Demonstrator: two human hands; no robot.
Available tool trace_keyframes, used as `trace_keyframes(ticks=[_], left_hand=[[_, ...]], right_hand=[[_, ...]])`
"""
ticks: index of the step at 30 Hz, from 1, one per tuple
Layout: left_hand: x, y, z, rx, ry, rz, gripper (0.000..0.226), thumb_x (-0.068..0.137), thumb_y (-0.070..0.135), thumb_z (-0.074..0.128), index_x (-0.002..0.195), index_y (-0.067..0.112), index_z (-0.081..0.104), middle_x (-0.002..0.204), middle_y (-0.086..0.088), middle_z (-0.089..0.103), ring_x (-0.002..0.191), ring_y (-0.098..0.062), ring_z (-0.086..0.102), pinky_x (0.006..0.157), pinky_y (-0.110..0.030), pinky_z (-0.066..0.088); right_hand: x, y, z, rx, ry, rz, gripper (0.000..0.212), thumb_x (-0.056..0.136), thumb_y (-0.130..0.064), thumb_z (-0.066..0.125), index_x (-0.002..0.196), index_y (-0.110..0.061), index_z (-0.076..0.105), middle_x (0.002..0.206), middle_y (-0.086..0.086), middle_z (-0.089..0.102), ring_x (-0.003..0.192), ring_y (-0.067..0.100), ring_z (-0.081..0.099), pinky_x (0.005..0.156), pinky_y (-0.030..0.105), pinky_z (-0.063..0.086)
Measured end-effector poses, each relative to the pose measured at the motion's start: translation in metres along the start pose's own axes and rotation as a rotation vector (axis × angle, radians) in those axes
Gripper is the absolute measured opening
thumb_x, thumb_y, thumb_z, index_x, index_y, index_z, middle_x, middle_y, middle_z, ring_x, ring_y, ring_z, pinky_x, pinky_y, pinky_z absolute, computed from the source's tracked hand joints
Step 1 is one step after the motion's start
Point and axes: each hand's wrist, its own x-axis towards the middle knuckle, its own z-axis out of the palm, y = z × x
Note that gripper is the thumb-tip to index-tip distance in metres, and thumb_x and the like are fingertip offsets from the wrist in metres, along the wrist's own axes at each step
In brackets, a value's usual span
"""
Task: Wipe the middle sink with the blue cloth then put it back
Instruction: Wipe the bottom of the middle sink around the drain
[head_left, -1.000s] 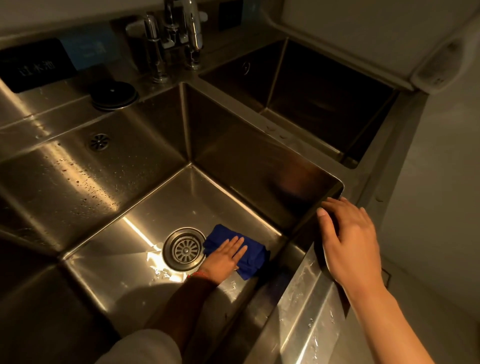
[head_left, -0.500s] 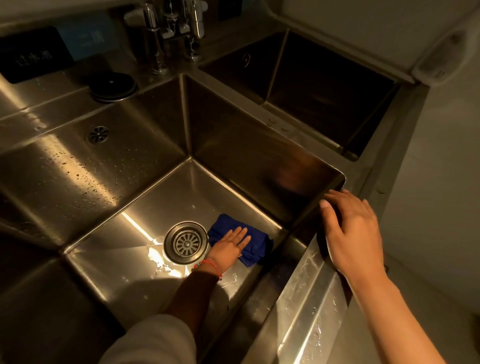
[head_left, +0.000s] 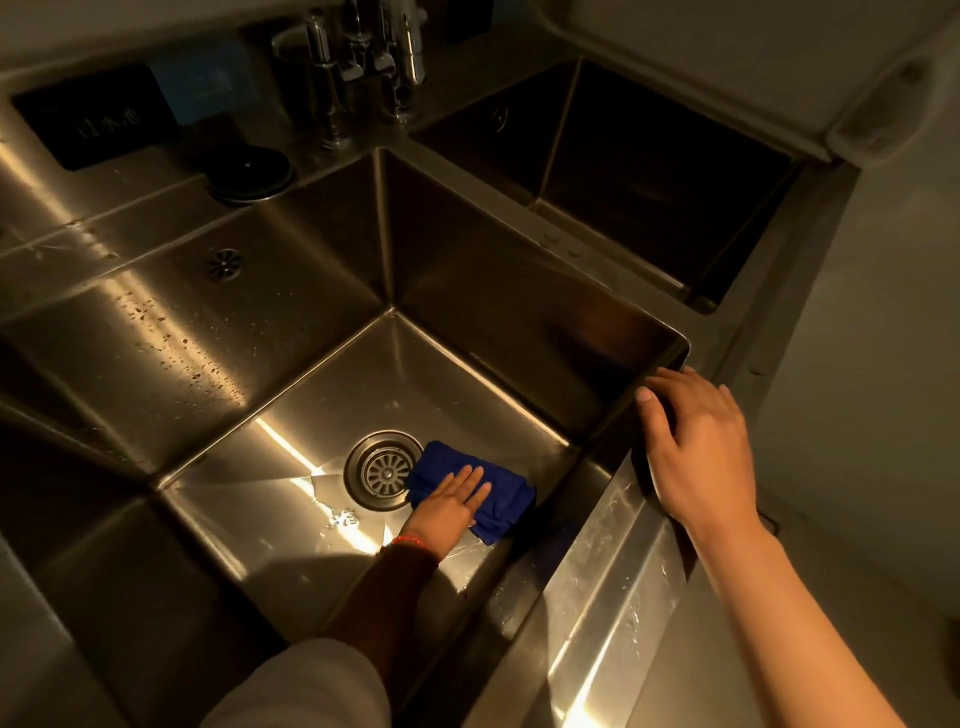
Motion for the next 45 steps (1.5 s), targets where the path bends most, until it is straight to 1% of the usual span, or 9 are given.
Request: trace_keyframes(ticks=[6,12,16,22,29,33,38,41,45], left_hand=[[-0.016,0.003,0.011,-0.032,-0.044,-0.043,0.062,0.101,0.005,0.030,0.154,0.013,-0.003,0.161,-0.010,-0.011,0.149,-0.025,-0.008,0.121,-0.036,-0.001],[-0.030,0.011,0.019,-0.078,-0.064,-0.095,0.067,0.098,-0.003,0.030,0.154,0.012,-0.004,0.161,-0.011,-0.012,0.149,-0.027,-0.009,0.121,-0.038,-0.001],[-0.037,0.014,0.025,-0.091,-0.113,-0.127,0.064,0.100,0.004,0.029,0.153,0.012,-0.007,0.160,-0.011,-0.015,0.149,-0.027,-0.011,0.121,-0.037,-0.004],[-0.040,0.020,0.024,-0.097,-0.116,-0.168,0.067,0.098,0.000,0.030,0.153,0.011,-0.007,0.160,-0.013,-0.014,0.149,-0.028,-0.009,0.121,-0.038,-0.002],[-0.045,0.007,0.021,-0.068,-0.097,-0.089,0.064,0.103,0.034,0.030,0.153,0.011,-0.004,0.160,-0.013,-0.012,0.149,-0.028,-0.009,0.121,-0.038,-0.004],[-0.048,-0.005,0.022,-0.077,-0.088,-0.026,0.069,0.101,0.041,0.035,0.154,0.018,-0.003,0.161,-0.007,-0.011,0.149,-0.024,-0.007,0.121,-0.038,-0.004],[-0.046,-0.012,0.022,-0.050,-0.144,0.030,0.070,0.101,0.039,0.039,0.154,0.024,-0.005,0.161,-0.004,-0.016,0.149,-0.024,-0.011,0.121,-0.039,-0.005],[-0.045,-0.006,0.024,-0.058,-0.114,-0.014,0.068,0.102,0.029,0.038,0.154,0.023,-0.006,0.161,-0.005,-0.016,0.149,-0.025,-0.012,0.121,-0.040,-0.005],[-0.046,0.005,0.029,-0.090,-0.100,-0.112,0.060,0.104,0.018,0.028,0.153,0.021,-0.006,0.161,-0.006,-0.014,0.149,-0.028,-0.011,0.120,-0.042,-0.006]], right_hand=[[-0.001,-0.002,-0.001,-0.024,-0.020,-0.006,0.034,0.096,-0.028,0.041,0.117,-0.010,0.061,0.128,0.009,0.057,0.130,0.022,0.038,0.113,0.042,0.016],[-0.002,-0.004,-0.003,-0.035,-0.041,-0.012,0.035,0.096,-0.029,0.041,0.119,-0.010,0.060,0.130,0.009,0.055,0.132,0.022,0.035,0.114,0.042,0.015],[-0.001,-0.004,-0.004,-0.043,-0.048,-0.011,0.035,0.096,-0.029,0.041,0.119,-0.010,0.060,0.130,0.010,0.055,0.132,0.023,0.035,0.114,0.042,0.014],[-0.001,-0.004,-0.003,-0.054,-0.054,-0.016,0.035,0.096,-0.028,0.041,0.118,-0.010,0.060,0.129,0.010,0.056,0.132,0.024,0.035,0.114,0.041,0.014],[-0.003,-0.005,-0.004,-0.061,-0.043,-0.048,0.034,0.096,-0.026,0.042,0.118,-0.009,0.060,0.128,0.011,0.056,0.131,0.024,0.037,0.114,0.042,0.015],[-0.003,-0.005,-0.003,-0.066,-0.039,-0.057,0.035,0.096,-0.027,0.042,0.119,-0.008,0.059,0.129,0.012,0.055,0.131,0.024,0.037,0.114,0.042,0.015],[-0.003,-0.007,-0.004,-0.077,-0.042,-0.083,0.034,0.096,-0.026,0.042,0.119,-0.007,0.059,0.129,0.013,0.056,0.132,0.025,0.036,0.114,0.042,0.015],[-0.003,-0.009,-0.005,-0.102,-0.045,-0.129,0.035,0.095,-0.025,0.043,0.119,-0.006,0.058,0.129,0.014,0.056,0.132,0.026,0.037,0.114,0.042,0.014],[-0.005,-0.014,-0.007,-0.075,-0.032,-0.147,0.035,0.095,-0.026,0.042,0.119,-0.006,0.058,0.127,0.015,0.057,0.130,0.027,0.038,0.113,0.044,0.017]])
